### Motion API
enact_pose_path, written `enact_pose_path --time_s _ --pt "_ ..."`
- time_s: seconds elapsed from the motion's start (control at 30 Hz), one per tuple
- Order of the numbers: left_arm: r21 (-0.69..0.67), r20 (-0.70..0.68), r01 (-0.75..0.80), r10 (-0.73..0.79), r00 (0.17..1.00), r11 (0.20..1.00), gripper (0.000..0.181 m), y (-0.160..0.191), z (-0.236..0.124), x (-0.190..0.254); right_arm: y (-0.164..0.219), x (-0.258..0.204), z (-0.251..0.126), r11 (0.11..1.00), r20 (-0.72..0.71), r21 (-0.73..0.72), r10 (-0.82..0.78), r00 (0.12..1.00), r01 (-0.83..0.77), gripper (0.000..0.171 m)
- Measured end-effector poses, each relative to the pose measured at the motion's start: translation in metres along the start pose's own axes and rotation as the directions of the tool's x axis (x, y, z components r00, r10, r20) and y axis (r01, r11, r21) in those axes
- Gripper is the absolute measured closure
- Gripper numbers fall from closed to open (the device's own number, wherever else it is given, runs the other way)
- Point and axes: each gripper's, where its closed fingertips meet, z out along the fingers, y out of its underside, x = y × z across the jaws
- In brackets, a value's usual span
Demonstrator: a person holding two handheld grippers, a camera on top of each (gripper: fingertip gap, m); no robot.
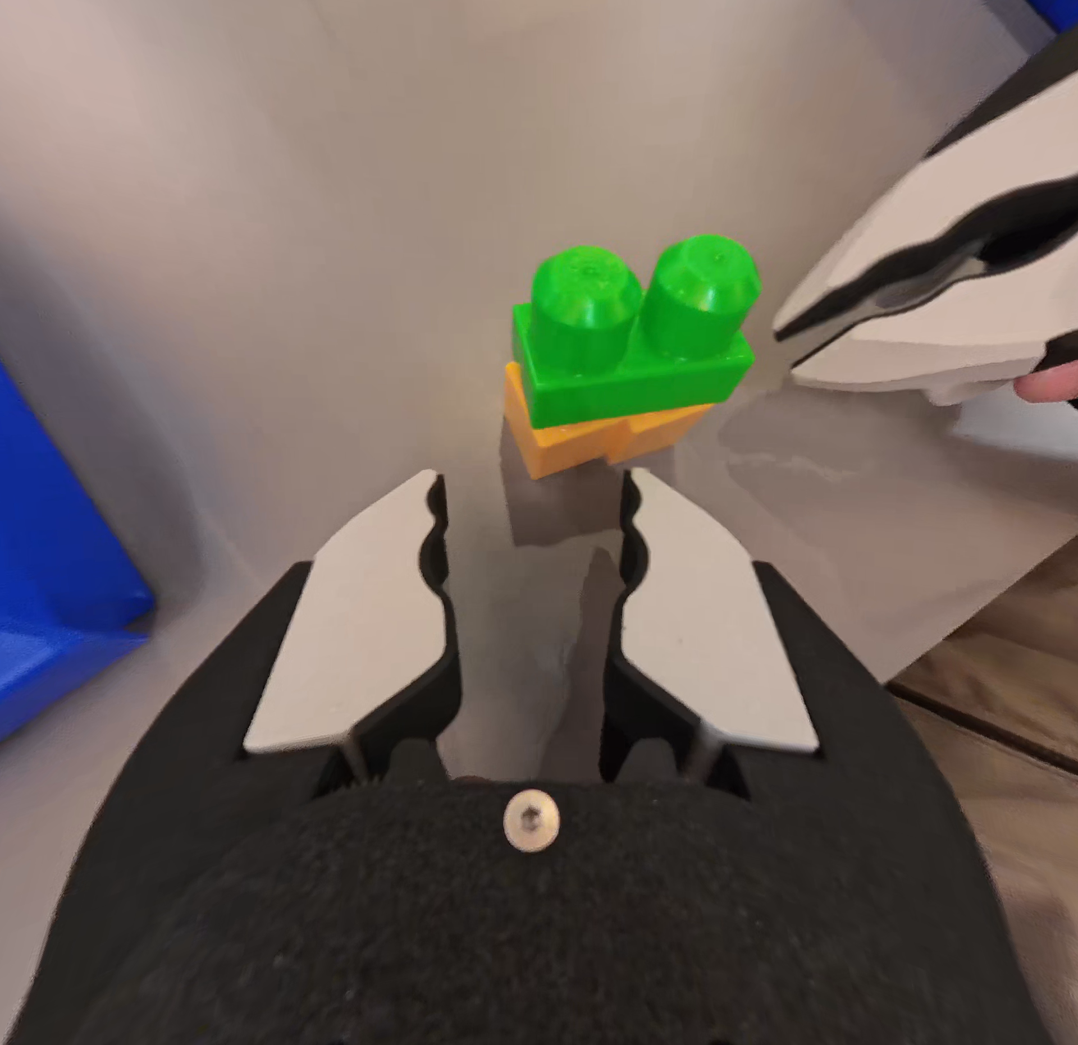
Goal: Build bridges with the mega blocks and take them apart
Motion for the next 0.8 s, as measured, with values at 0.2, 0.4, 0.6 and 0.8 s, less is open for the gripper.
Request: enact_pose_path --time_s 0.2,0.4,0.6,0.8 --pt "0.027 0.015 0.096 -0.096 0.995 0.995 0.079 0.002 0.016 0.026 -0.002 0.006 -0.004 1.0 -0.045 -0.007 -0.005 0.999 0.005 0.143" --pt "0.05 0.085 0.221 -0.225 0.971 0.974 0.074 -0.003 0.036 0.03 -0.006 0.011 -0.012 1.0 -0.05 0.007 -0.019 0.999 0.019 0.143" --pt "0.075 0.174 0.278 -0.288 0.942 0.958 0.073 -0.01 0.047 0.026 -0.009 0.018 -0.024 0.999 -0.039 0.034 -0.03 0.999 0.032 0.143" --pt "0.004 0.26 0.281 -0.272 0.926 0.96 0.077 -0.004 0.054 0.021 -0.01 0.028 -0.039 0.997 -0.034 0.073 -0.028 0.999 0.03 0.144"
